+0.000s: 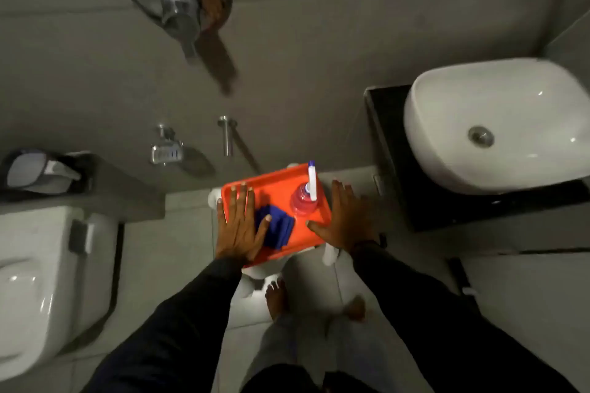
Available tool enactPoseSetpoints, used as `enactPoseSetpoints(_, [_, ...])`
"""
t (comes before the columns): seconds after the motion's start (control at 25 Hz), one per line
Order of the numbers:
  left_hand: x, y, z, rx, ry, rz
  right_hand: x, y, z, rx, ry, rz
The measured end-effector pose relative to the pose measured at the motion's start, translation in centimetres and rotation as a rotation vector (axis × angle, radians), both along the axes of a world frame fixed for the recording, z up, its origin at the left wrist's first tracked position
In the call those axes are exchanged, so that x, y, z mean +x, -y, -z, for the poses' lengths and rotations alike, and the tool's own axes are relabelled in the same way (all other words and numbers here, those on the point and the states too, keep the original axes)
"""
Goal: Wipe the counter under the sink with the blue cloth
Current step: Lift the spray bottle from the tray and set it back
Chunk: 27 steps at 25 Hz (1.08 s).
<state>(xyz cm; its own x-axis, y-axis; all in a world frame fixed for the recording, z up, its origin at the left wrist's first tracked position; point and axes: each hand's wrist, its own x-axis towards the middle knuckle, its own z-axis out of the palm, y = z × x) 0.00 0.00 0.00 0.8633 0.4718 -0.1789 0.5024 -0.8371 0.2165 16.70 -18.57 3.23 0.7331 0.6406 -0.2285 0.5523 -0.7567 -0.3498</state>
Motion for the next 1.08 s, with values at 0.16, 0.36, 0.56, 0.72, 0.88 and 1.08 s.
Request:
enactPoseSetpoints(0.16, [-3.3,-0.2,6.9,0.033,-0.086,-0.045,1.7,-3.6,4.7,0.297,-0.091,0.203])
enactPoseSetpoints(0.36, [-5.1,0.1,12.4,-0.021,-0.124,-0.114,2.8,-8.2,10.1,0.704,-0.14,0.293])
enactPoseSetpoints(0.56, [-5.2,0.2,12.7,-0.02,-0.163,-0.131,5.1,-12.1,9.4,0.783,-0.441,0.475])
enactPoseSetpoints(0.72, [-5.2,0.4,12.4,-0.042,-0.171,-0.164,4.9,-11.4,7.0,0.67,-0.879,0.527])
enactPoseSetpoints(0.88, [-5.0,0.2,12.5,-0.064,-0.152,-0.191,-0.7,-7.7,8.9,0.336,-1.06,0.286])
enactPoseSetpoints(1.08, [-5.1,0.2,13.5,-0.059,-0.143,-0.198,-4.4,-5.0,12.5,-0.083,-1.066,0.435])
